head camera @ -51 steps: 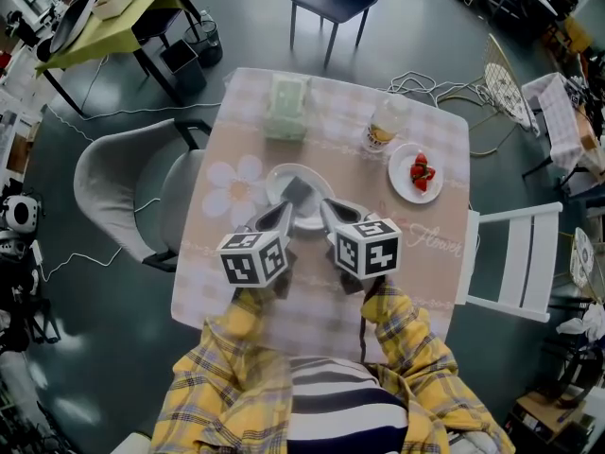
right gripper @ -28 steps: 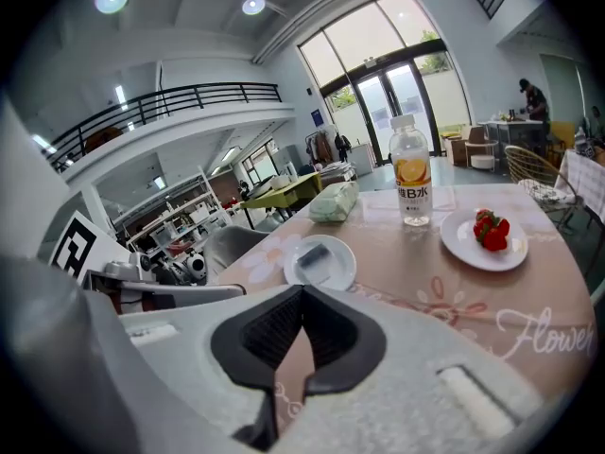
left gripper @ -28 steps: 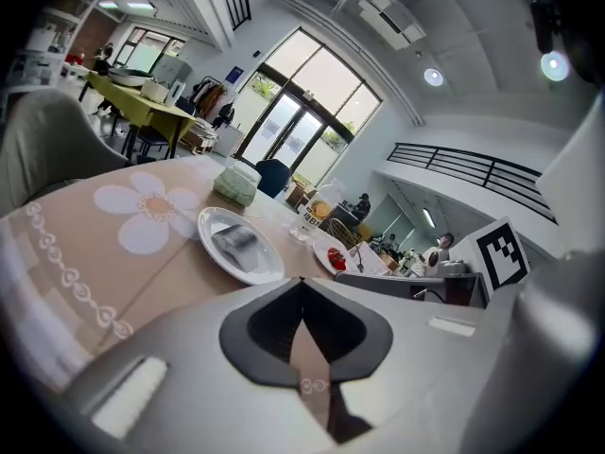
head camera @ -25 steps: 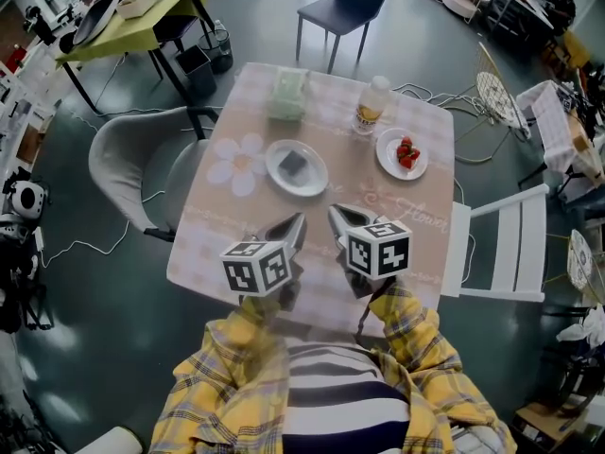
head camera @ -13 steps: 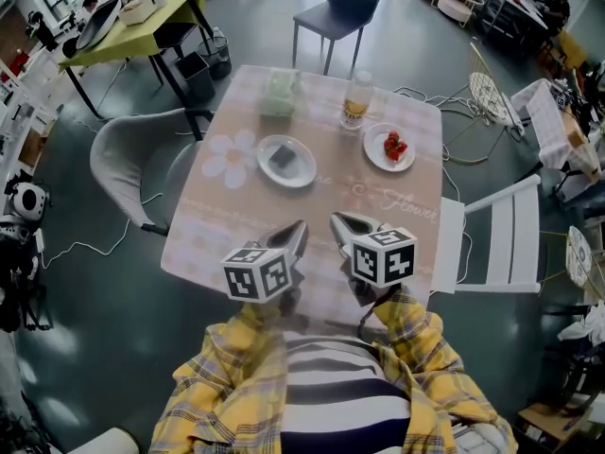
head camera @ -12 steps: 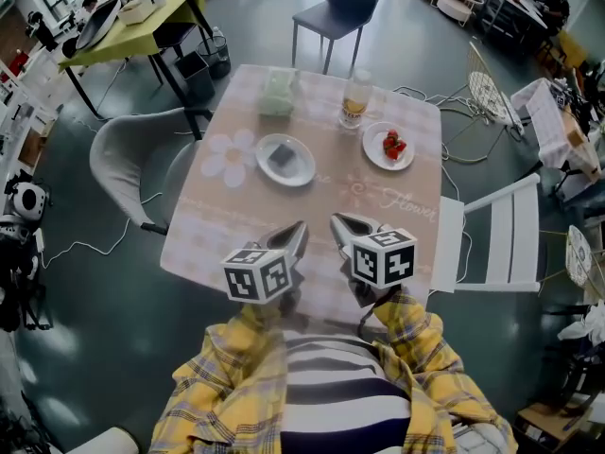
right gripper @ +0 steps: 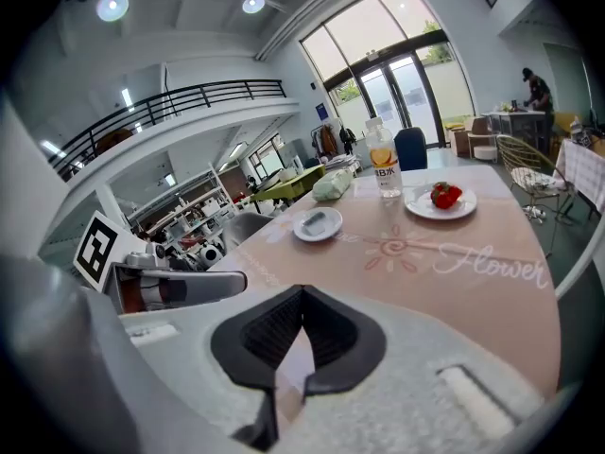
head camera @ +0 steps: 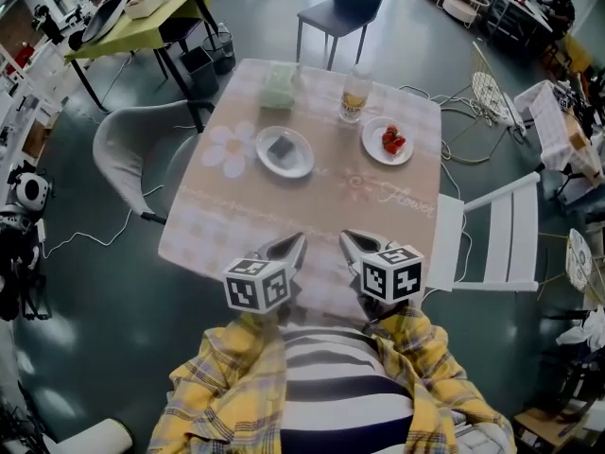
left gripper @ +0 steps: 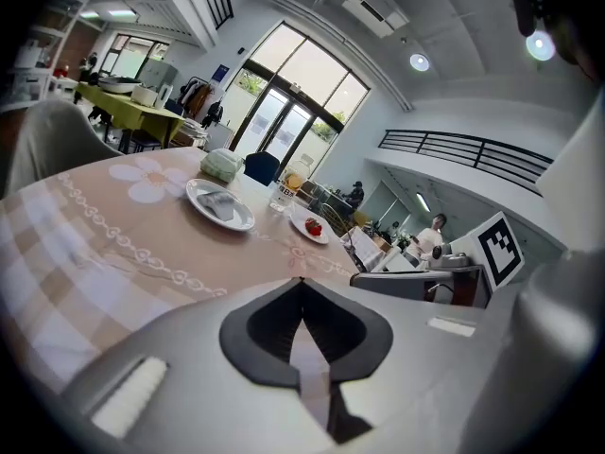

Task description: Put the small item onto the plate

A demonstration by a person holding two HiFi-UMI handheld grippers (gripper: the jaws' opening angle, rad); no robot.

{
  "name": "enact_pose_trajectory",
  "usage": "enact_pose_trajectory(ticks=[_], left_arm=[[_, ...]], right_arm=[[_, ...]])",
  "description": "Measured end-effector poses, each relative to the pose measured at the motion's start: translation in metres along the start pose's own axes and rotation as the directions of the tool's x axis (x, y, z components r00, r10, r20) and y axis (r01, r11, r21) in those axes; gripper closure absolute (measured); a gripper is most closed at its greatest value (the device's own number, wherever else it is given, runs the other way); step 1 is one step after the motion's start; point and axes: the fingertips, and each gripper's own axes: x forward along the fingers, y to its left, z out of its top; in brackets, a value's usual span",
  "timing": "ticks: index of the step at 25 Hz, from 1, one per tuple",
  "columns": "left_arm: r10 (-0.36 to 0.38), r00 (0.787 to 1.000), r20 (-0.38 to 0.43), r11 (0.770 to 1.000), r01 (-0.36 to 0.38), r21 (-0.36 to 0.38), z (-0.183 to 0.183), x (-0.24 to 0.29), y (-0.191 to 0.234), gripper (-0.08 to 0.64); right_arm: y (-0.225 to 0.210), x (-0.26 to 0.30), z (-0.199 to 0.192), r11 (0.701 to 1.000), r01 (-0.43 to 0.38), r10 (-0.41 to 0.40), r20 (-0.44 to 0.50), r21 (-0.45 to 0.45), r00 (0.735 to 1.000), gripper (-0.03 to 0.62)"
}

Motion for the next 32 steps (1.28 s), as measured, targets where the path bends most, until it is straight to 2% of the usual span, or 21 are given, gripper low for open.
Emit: enact_pose_trajectory(ticks=[5,8,14,20,32], left_arm=[[0.023,1.000,-0.007,0.999,-0.022,0.047,-0.012,-0.008,0.003,0.558],[0.028,1.000,-0.003,0.998,-0.028,0.060,-0.019,-0.011,0.002,0.558],[0.044,0.999,0.017,0.998,-0.045,0.047,-0.025,-0.017,0.003,0.558],[0.064,0.998,0.023,0.997,-0.065,0.036,-0.027,-0.021,0.009,0.558],[0.058,0.998,0.012,0.998,-0.059,0.038,-0.028,-0.017,0.007,0.558]], right_arm=[[-0.002,-0.011,-0.019,1.000,0.003,-0.003,-0.015,-0.012,1.000,0.591],[-0.004,-0.015,-0.026,1.000,0.002,-0.002,0.011,0.006,1.000,0.591],[-0.002,-0.016,-0.036,0.999,-0.027,0.026,0.028,0.034,0.999,0.591],[0.001,-0.017,-0.037,0.999,-0.034,0.034,0.032,0.010,0.999,0.591],[0.002,-0.017,-0.041,0.999,-0.050,0.049,0.023,0.012,0.999,0.591]])
